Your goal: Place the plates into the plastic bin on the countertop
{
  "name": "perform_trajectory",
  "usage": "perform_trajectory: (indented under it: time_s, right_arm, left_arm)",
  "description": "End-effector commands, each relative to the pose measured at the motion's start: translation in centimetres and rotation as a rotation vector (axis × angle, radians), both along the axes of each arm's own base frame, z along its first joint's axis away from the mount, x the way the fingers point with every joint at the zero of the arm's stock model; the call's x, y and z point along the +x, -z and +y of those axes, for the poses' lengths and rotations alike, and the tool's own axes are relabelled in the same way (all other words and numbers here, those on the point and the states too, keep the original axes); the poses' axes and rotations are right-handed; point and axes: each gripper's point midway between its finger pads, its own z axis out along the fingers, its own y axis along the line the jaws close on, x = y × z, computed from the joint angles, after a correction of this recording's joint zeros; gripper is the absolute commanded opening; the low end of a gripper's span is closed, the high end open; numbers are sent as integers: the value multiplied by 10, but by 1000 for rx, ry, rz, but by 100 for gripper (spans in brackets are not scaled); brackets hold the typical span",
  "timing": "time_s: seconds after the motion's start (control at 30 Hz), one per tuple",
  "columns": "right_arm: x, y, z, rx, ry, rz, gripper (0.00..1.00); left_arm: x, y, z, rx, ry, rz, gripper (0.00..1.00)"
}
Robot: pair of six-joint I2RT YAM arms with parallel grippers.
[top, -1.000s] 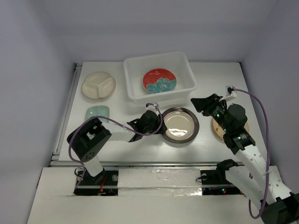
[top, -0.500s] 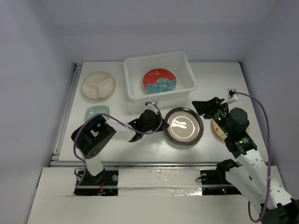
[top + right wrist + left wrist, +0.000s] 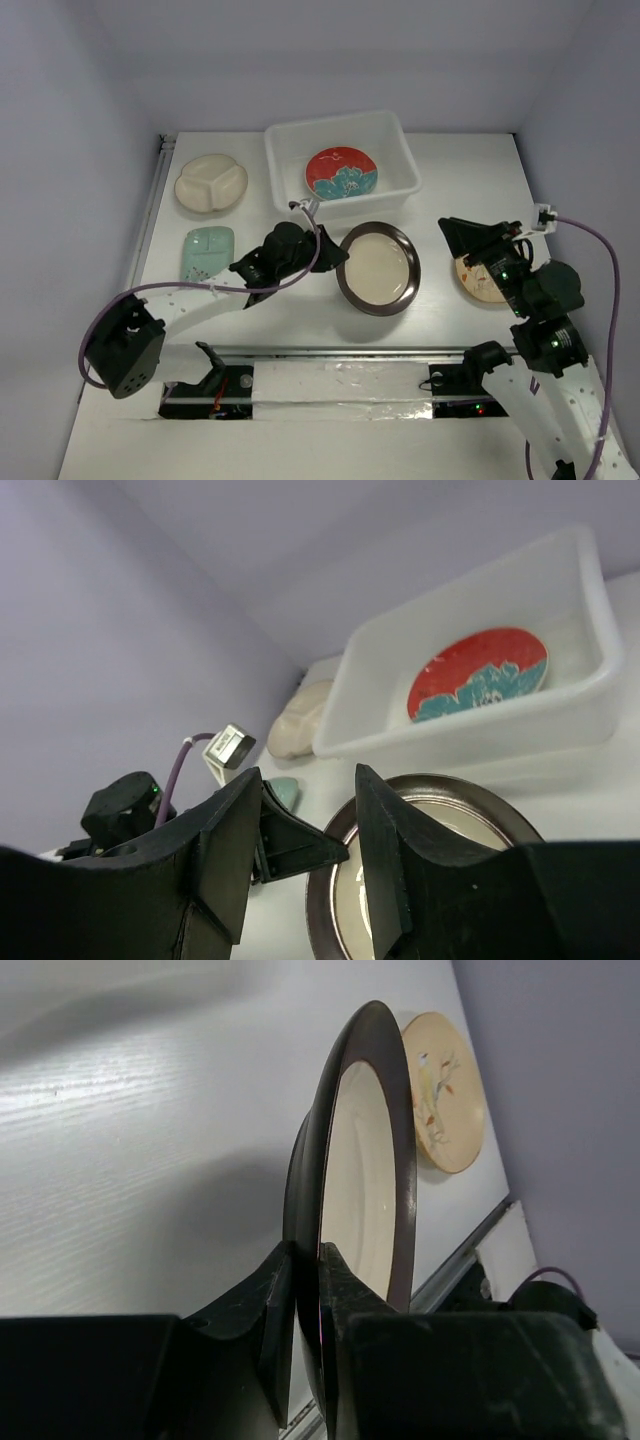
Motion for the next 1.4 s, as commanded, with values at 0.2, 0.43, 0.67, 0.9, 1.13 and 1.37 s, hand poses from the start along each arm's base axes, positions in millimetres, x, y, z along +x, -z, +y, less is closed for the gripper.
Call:
perform_trajectory:
  time_s: [0.2, 0.43, 0.67, 0.9, 1.13, 1.37]
  right_arm:
    - [-12, -17, -11, -18, 39, -31, 48]
    - [-8, 2, -13, -48, 56, 14, 36]
    - [-5, 24, -12, -62, 52, 58, 37]
    - [-1, 43, -14, -82, 71, 99, 36]
    - [4, 62, -14, -81, 77, 138, 36]
    - [11, 79, -20, -85, 123, 184, 38]
  left_arm:
    - [59, -208, 18, -383, -58, -355, 0]
    - [153, -244, 57, -397, -222, -421, 0]
    - [244, -217, 58, -387, -267, -365, 0]
    - [294, -177, 59, -361, -323, -334, 0]
    - [299, -129, 58, -320, -337, -269, 0]
    - [307, -64, 76, -127, -424, -175, 14]
